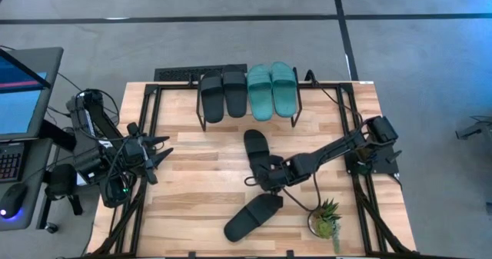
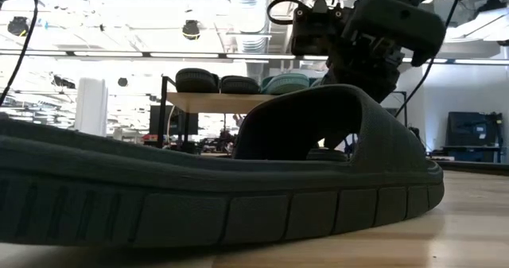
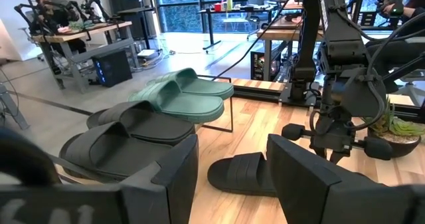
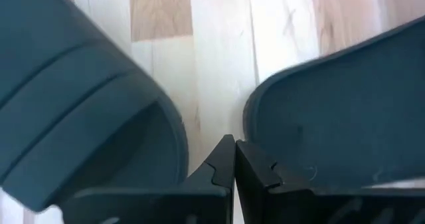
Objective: Pick and place slides into the shelf
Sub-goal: Put the black slipper under the shelf
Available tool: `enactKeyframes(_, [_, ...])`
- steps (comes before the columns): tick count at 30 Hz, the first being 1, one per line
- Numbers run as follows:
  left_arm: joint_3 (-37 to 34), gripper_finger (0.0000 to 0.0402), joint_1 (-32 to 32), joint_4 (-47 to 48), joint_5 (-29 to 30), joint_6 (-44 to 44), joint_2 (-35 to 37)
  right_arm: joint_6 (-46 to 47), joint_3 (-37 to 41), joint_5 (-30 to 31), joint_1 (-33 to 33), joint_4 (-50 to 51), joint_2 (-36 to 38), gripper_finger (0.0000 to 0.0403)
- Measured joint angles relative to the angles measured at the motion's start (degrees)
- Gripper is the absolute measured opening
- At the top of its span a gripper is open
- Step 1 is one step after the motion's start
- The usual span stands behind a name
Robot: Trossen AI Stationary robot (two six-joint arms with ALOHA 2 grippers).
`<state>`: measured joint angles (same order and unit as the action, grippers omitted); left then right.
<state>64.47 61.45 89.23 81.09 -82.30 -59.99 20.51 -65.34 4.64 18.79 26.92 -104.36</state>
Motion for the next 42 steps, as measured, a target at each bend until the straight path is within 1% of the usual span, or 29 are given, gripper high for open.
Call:
enactKeyframes(7, [0.0,0.0168,0.0,-0.04,0.45,0.0,0.0,-1.05,0.0,0.02,-0.63,-2.21,0.0,0.0])
enactKeyframes(18, [0.0,0.0168,0.0,-0.2,0.6,-0.07,0.0,-1.51,0.0,-0.35,0.13,-1.68,0.0,0.0])
enactKeyframes(28, [0.0,0.0168,0.0,-0.17,0.64,-0.07,0.0,-1.56,0.0,-0.26,-0.46,-1.71,0.0,0.0])
enactKeyframes(31, [0.0,0.0168,0.01,-0.2,0.64,-0.07,0.0,-1.32,-0.11,-0.33,-0.37,-2.54,-1.89,0.0])
enactKeyframes(33, [0.0,0.0168,0.02,-0.18,0.64,-0.06,0.0,-1.07,0.25,-0.58,0.08,-1.35,-2.3,0.0])
enactKeyframes(35, [0.0,0.0168,0.0,-0.22,0.58,-0.06,-0.02,0.03,-0.55,-0.67,0.37,-5.02,-3.81,0.0])
enactKeyframes(37, [0.0,0.0168,0.02,-0.18,0.5,-0.07,0.02,0.42,0.0,-0.31,0.46,-3.39,-3.82,0.0])
enactKeyframes(39, [0.0,0.0168,0.01,-0.2,0.47,-0.06,-0.04,0.86,-0.2,-0.12,0.36,-5.39,-3.8,0.0])
enactKeyframes(42, [0.0,0.0168,-0.02,-0.07,0.49,-0.07,0.02,0.94,-0.05,0.11,0.18,-5.08,-3.71,0.0])
